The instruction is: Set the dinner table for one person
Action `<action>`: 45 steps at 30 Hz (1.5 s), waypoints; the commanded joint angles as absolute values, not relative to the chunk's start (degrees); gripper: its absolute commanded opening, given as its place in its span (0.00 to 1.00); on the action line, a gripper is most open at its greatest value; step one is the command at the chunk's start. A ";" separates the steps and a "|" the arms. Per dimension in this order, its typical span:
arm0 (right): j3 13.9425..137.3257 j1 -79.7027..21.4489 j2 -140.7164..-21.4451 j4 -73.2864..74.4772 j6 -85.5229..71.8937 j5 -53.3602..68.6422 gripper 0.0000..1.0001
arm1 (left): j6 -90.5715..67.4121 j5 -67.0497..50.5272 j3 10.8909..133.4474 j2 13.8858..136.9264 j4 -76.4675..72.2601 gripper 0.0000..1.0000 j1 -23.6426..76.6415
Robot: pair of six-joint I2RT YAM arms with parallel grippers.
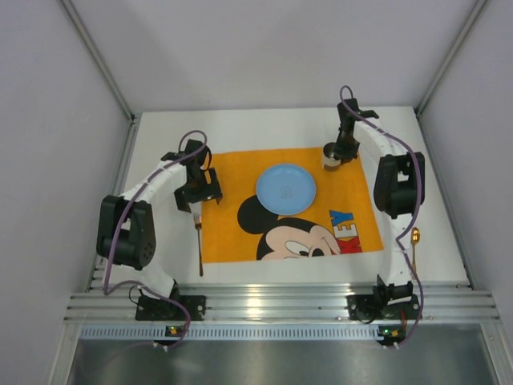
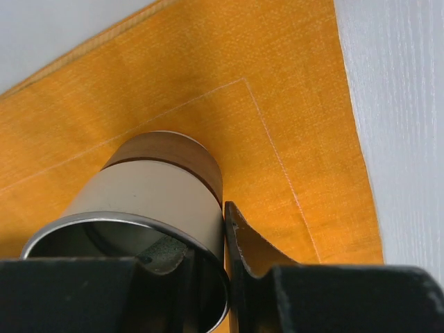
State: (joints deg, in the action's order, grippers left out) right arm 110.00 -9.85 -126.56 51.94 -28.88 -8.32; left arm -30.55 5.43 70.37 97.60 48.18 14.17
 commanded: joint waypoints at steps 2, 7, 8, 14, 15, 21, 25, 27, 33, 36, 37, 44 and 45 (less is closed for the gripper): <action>111.97 -9.75 -126.56 50.80 -27.34 -9.41 0.17 | -35.59 5.80 66.28 90.62 48.25 0.98 13.36; 111.80 -9.76 -126.74 50.54 -26.72 -6.77 0.64 | -38.58 4.04 59.95 89.82 45.88 0.90 13.36; 111.45 -9.76 -125.87 50.62 -26.89 -6.51 0.66 | -38.84 4.04 58.98 89.65 45.53 0.89 13.36; 108.47 -9.58 -118.85 50.71 -26.63 -6.33 0.70 | -41.39 5.45 52.21 87.72 45.09 0.66 13.36; 107.76 -9.49 -117.87 50.71 -26.54 -6.42 0.70 | -41.66 5.36 50.81 87.19 44.91 0.61 13.36; 102.57 -8.88 -112.68 50.36 -26.54 -5.80 0.70 | -42.63 6.85 49.04 85.34 44.21 0.45 13.36; 100.20 -8.61 -111.80 50.10 -26.46 -5.19 0.68 | -42.45 9.14 48.69 85.96 44.39 0.42 13.36; 99.49 -8.61 -111.62 50.01 -26.46 -4.83 0.68 | -42.54 9.67 48.08 85.96 43.95 0.41 13.27; 99.49 -8.44 -111.88 49.92 -26.28 -4.66 0.68 | -42.45 10.37 45.44 86.57 41.93 0.36 13.01; 99.58 -8.44 -111.97 49.92 -26.37 -4.57 0.68 | -42.01 10.46 44.56 87.80 40.35 0.27 12.75; 99.41 -8.44 -111.97 49.92 -26.28 -4.57 0.68 | -41.92 10.46 44.39 89.02 39.56 0.24 12.74; 98.18 -8.09 -110.83 50.01 -25.66 -4.75 0.68 | -40.61 12.65 46.31 91.50 39.19 0.00 12.22; 98.09 -7.91 -110.57 50.01 -25.66 -4.92 0.71 | -39.47 13.27 47.28 90.97 39.98 0.00 12.22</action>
